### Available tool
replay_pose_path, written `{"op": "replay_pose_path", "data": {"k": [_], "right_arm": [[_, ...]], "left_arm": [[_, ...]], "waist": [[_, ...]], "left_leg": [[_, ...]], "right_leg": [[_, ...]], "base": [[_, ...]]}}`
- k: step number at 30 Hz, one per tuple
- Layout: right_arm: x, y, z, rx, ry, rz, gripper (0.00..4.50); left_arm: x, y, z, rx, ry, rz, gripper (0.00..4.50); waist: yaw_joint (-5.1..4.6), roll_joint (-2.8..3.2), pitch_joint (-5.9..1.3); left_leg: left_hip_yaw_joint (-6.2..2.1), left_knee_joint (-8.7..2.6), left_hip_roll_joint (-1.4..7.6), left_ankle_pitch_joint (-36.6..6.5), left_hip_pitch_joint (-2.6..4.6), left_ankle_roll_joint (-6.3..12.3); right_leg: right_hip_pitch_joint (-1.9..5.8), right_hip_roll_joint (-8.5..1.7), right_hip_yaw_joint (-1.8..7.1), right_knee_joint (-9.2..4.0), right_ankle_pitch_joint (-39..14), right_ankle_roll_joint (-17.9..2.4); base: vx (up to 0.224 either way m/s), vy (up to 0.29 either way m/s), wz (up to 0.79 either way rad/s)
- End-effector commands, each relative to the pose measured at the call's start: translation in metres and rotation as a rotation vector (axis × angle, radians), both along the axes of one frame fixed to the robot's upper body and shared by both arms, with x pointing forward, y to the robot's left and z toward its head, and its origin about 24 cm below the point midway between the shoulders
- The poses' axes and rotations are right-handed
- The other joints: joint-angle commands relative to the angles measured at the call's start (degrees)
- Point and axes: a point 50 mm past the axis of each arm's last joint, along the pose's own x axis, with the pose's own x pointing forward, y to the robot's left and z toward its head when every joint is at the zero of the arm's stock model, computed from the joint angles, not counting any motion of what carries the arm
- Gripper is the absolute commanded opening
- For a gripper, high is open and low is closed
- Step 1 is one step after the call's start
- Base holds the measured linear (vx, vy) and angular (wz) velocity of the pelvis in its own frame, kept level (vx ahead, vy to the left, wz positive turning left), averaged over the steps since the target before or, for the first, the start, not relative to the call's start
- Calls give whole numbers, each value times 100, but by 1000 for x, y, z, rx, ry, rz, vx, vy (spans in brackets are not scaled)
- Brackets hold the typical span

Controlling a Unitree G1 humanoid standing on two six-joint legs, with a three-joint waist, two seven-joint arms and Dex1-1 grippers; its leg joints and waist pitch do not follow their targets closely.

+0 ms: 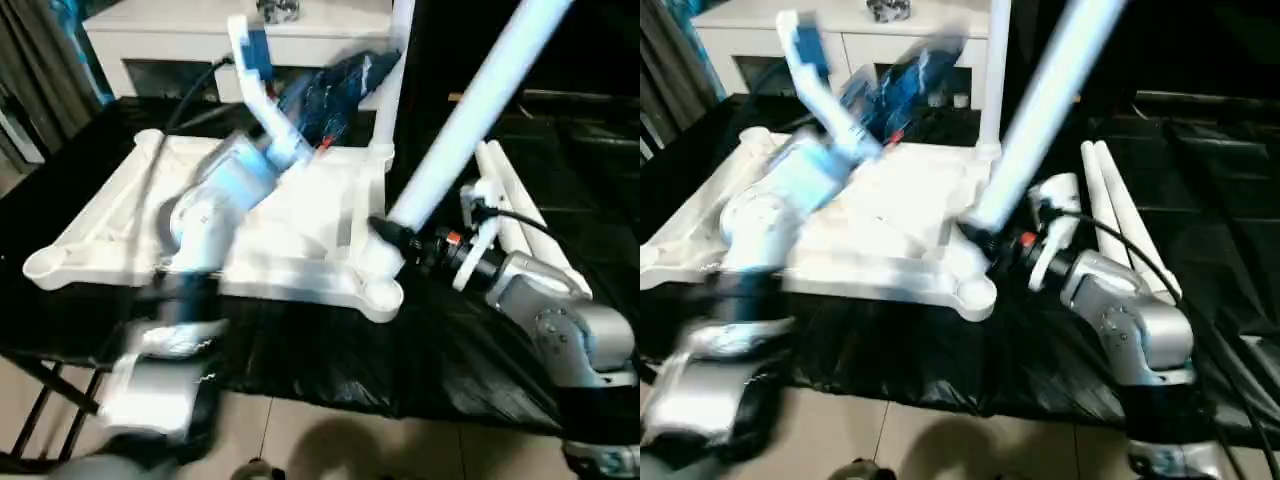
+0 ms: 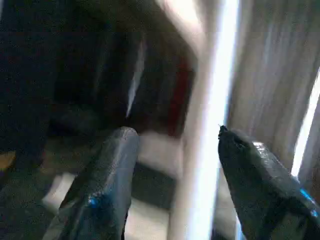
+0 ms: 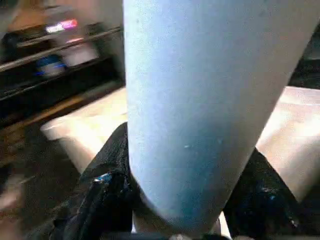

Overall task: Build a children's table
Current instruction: Pick table leg

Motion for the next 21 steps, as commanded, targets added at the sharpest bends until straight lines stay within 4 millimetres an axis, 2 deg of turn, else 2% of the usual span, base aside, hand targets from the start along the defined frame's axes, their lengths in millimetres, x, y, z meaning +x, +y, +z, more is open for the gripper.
{"op": "replay_pose_path", "data": {"k": [1,2,3,4,5,7,8,9,10,12,15,18,21], "right_arm": [[1,-4,1,-30,-15,-53,189],[0,-3,-4,-71,-8,-83,189],[-1,-3,-7,-81,-7,-92,189],[-1,-3,-7,-81,-7,-93,189],[-1,-2,-10,-93,-9,-101,189],[-2,-1,-12,-112,-14,-99,189],[-3,-1,-13,-130,-19,-96,189],[-4,-1,-14,-131,-19,-96,189],[-4,-1,-14,-134,-19,-96,189],[-5,-1,-15,-146,-20,-94,189],[-5,-1,-15,-157,-21,-91,189],[-6,0,-16,-168,-24,-81,189],[-6,0,-16,-174,-25,-78,189]], "left_arm": [[-5,-8,-12,166,-76,-61,292],[-7,-1,-41,389,-112,-102,292],[-8,5,-57,496,-125,-127,292],[-8,6,-58,502,-125,-129,292],[-9,14,-76,595,-117,-168,292],[-10,22,-89,661,-101,-196,292],[-11,32,-103,735,-82,-233,292],[-11,36,-106,762,-79,-248,292],[-10,37,-108,772,-80,-249,292],[-7,43,-113,821,-89,-249,264],[0,47,-117,870,-120,-230,253],[7,46,-117,897,-145,-231,218],[8,45,-119,918,-134,-264,200]], "waist": [[-2,-67,-455],[-15,-62,-457],[-14,-56,-452],[-31,-44,-447],[-49,-50,-448],[-49,-43,-447],[-55,3,-449],[-74,-19,-437],[-78,-16,-439],[-92,-27,-435],[-77,-36,-428],[-62,-52,-441],[-62,-59,-445]], "left_leg": [[-94,-448,238,-926,171,0],[-93,-458,238,-950,167,-12],[-93,-465,230,-979,172,-21],[-89,-475,219,-1057,164,-73],[-87,-482,218,-1109,160,-125],[-93,-491,224,-1188,166,-160],[-94,-490,224,-1283,181,-203],[-93,-502,222,-1405,182,-208],[-98,-510,233,-1449,189,-230],[-97,-506,234,-1565,200,-248],[-77,-494,223,-1596,219,-210],[-95,-505,246,-1549,208,-192],[-72,-493,230,-1430,200,-113]], "right_leg": [[254,-405,240,-430,-1732,-758],[255,-396,253,-411,-1692,-718],[246,-392,253,-420,-1694,-710],[259,-396,257,-423,-1699,-679],[275,-408,261,-413,-1666,-691],[266,-423,259,-422,-1686,-747],[263,-431,261,-405,-1694,-794],[261,-427,264,-432,-1763,-791],[265,-433,265,-412,-1752,-819],[264,-444,269,-412,-1767,-897],[241,-438,272,-441,-1764,-942],[271,-478,271,-393,-1645,-1022],[271,-473,271,-389,-1467,-1107]], "base": [[0,0,0],[0,0,0],[0,0,0],[0,0,0],[0,0,0],[0,0,0],[0,0,0],[0,0,0],[0,0,0],[0,0,0],[0,0,0],[0,0,0],[0,0,0]]}}
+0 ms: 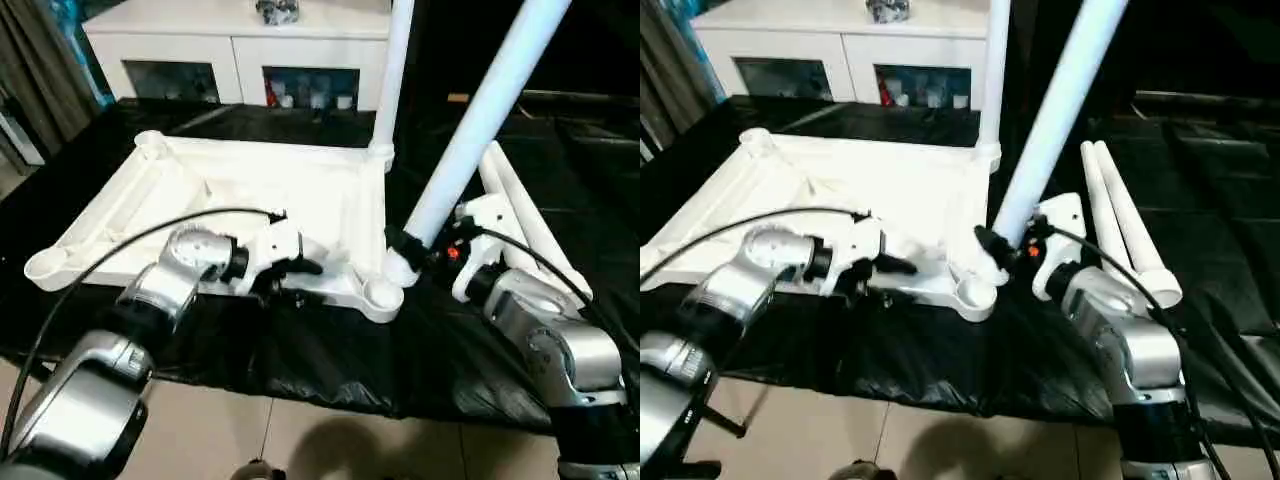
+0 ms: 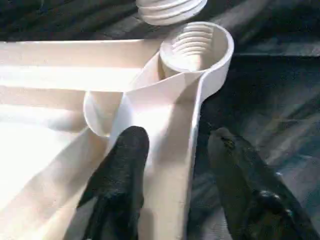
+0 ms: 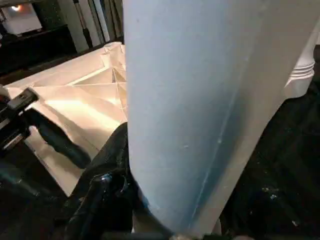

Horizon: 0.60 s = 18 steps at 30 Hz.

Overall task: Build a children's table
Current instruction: Pick table leg

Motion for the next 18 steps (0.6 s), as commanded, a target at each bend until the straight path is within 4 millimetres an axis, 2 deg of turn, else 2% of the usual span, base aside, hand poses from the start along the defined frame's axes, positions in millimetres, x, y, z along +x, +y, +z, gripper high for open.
{"op": "replay_pose_path", "data": {"k": [1,3,4,6,11,18], "right_arm": [[-1,0,6,-17,-34,11,189],[-1,0,6,-18,-35,11,189],[-1,-1,6,-21,-34,11,189],[-2,-2,6,-24,-34,10,189],[-3,-6,6,-33,-32,2,189],[-3,-7,7,-37,-33,8,189]], "left_arm": [[2,-1,-4,53,-1,-25,189],[3,-1,-4,61,-8,-27,166],[3,-1,-5,62,8,-32,166],[3,-2,-9,77,29,-47,133],[3,0,-16,110,56,-39,101],[4,3,-17,120,68,-30,43]], "waist": [[-25,-36,-447],[-18,-60,-448],[-18,-42,-449],[-16,-47,-452],[-24,-34,-449],[-22,-61,-447]], "left_leg": [[-102,-471,266,-1418,168,-83],[-94,-461,264,-1366,161,-27],[-95,-457,262,-1363,163,-20],[-96,-457,267,-1349,163,-17],[-109,-464,281,-1460,176,-13],[-102,-459,277,-1431,172,44]], "right_leg": [[275,-432,263,-392,-1490,-1100],[280,-435,262,-408,-1537,-1090],[280,-437,260,-413,-1553,-1089],[288,-436,258,-415,-1551,-1100],[292,-438,251,-414,-1522,-1180],[296,-437,249,-420,-1501,-1233]], "base": [[0,0,0],[0,0,0],[0,0,0],[0,0,0],[0,0,0],[0,0,0]]}}
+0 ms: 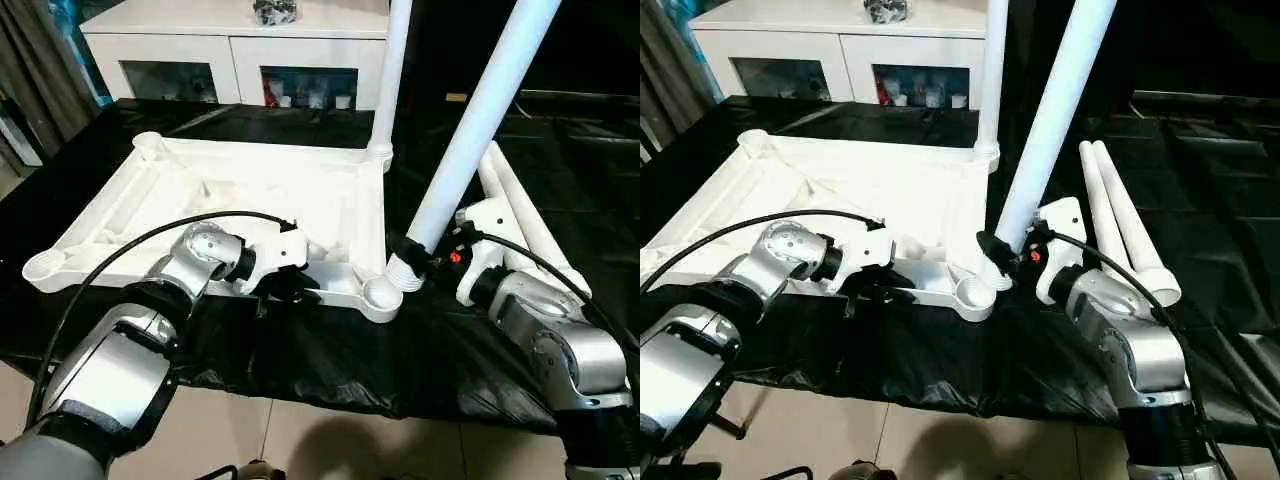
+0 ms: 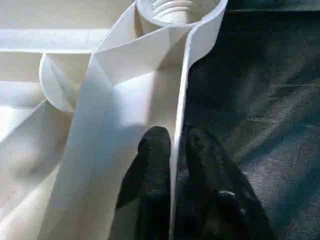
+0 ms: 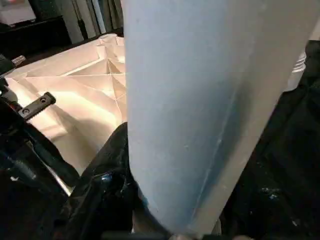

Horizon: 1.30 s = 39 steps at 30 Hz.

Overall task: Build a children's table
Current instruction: Pick table leg, then insert table leg to table base

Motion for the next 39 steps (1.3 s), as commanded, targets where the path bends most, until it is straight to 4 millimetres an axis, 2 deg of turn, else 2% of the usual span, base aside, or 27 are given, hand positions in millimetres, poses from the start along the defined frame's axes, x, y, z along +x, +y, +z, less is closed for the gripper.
{"op": "replay_pose_path", "data": {"k": [1,5,9,10,15,17,18,19,20,23,25,27,28,31,34,39], "right_arm": [[-1,-1,9,-6,-39,5,189],[1,0,10,-17,-42,14,189],[0,2,8,-63,-48,49,189],[0,2,6,-67,-47,55,189],[2,2,0,-53,-16,38,189],[2,3,-5,-75,0,37,189],[2,4,-10,-96,10,39,189],[2,4,-10,-96,10,39,189],[3,4,-12,-103,15,37,189],[4,5,-17,-115,20,25,189],[4,5,-18,-115,22,26,189],[3,4,-19,-108,25,32,189],[3,4,-19,-98,33,38,189],[2,2,-19,-101,35,39,188],[1,-4,-19,-88,39,26,188],[-1,-13,-23,-95,65,8,188]], "left_arm": [[1,2,2,16,-2,-10,35],[1,1,0,-2,40,13,5],[-1,-2,-4,-7,77,30,0],[-1,-6,-6,-26,87,46,0],[-4,-29,-11,-136,122,95,0],[-9,-42,-13,-177,134,89,0],[-13,-49,-15,-188,135,67,0],[-13,-49,-15,-189,135,66,0],[-16,-51,-19,-168,118,52,0],[-23,-49,-31,-126,89,53,0],[-25,-48,-33,-115,91,54,0],[-26,-45,-36,-95,95,56,0],[-27,-42,-37,-73,90,58,0],[-27,-39,-37,-56,79,65,0],[-26,-36,-33,-55,74,66,0],[-27,-33,-28,-53,82,26,0]], "waist": [[-18,-63,-447],[-12,-71,-451],[-19,-84,-442],[-20,-99,-442],[-7,-80,-428],[8,-107,-423],[14,-98,-427],[4,-98,-418],[25,-80,-427],[16,-78,-387],[-4,-65,-364],[-20,-87,-363],[-23,-75,-367],[-40,-75,-370],[-38,-86,-377],[-42,-62,-385]], "left_leg": [[-104,-456,277,-1425,168,46],[-103,-453,280,-1324,158,82],[-95,-446,276,-1288,147,121],[-94,-448,281,-1296,150,115],[-100,-447,282,-1429,172,136],[-100,-456,293,-1440,171,135],[-109,-461,312,-1436,173,127],[-96,-456,290,-1456,164,139],[-101,-453,293,-1491,184,139],[-121,-495,301,-1750,192,68],[-128,-513,292,-2014,228,-11],[-147,-528,292,-2105,227,-54],[-153,-530,296,-2106,229,-63],[-150,-538,292,-2080,221,-69],[-140,-536,295,-1976,211,-37],[-134,-536,287,-1840,195,0]], "right_leg": [[297,-439,255,-421,-1501,-1228],[307,-449,253,-403,-1432,-1264],[316,-453,250,-406,-1449,-1296],[315,-455,249,-404,-1459,-1299],[302,-461,245,-459,-1798,-1267],[300,-454,245,-453,-1758,-1281],[308,-470,246,-443,-1735,-1307],[291,-453,242,-465,-1791,-1281],[282,-454,245,-473,-1846,-1228],[271,-450,241,-513,-2175,-1087],[249,-445,238,-547,-2487,-999],[265,-460,238,-563,-2670,-905],[259,-464,244,-563,-2698,-871],[249,-455,250,-566,-2643,-842],[256,-454,259,-549,-2459,-901],[270,-447,257,-533,-2267,-951]], "base": [[0,0,0],[0,0,0],[0,0,0],[0,0,0],[0,0,0],[0,0,0],[0,0,0],[0,0,0],[0,0,0],[0,0,0],[0,0,0],[0,0,0],[0,0,0],[0,0,0],[0,0,0],[0,0,0]]}}
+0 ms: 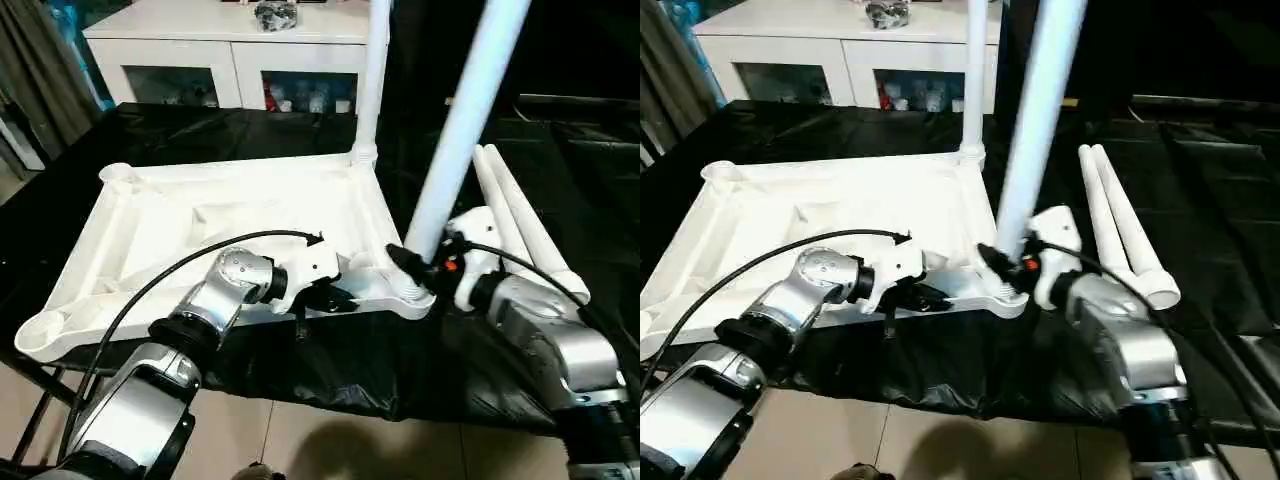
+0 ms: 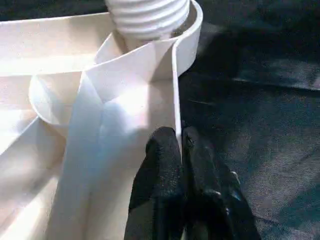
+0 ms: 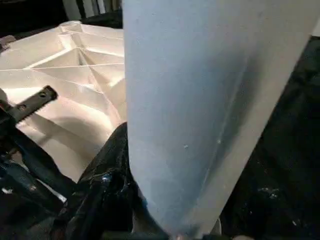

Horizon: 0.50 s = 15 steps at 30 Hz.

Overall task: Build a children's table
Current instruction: Insert table leg to table base

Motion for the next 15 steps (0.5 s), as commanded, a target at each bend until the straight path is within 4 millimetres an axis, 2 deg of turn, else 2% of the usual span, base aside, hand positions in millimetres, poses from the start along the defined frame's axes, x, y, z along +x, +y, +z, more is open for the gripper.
{"op": "replay_pose_path", "data": {"k": [1,10,15], "right_arm": [[-4,-6,-11,-13,59,-11,188],[-13,0,-11,70,111,61,188],[-16,1,-11,56,122,95,188]], "left_arm": [[-7,7,-10,73,47,-40,0],[-7,9,-6,71,39,-41,0],[-7,11,-5,76,43,-46,0]], "waist": [[-25,-69,-376],[-82,-66,-361],[-98,-74,-341]], "left_leg": [[-136,-483,288,-1825,121,2],[-132,-508,295,-1810,113,73],[-127,-505,289,-1899,131,42]], "right_leg": [[211,-440,259,-514,-2180,-1020],[227,-428,252,-513,-2038,-1122],[204,-438,254,-549,-2337,-1062]], "base": [[0,0,0],[0,0,0],[0,0,0]]}}
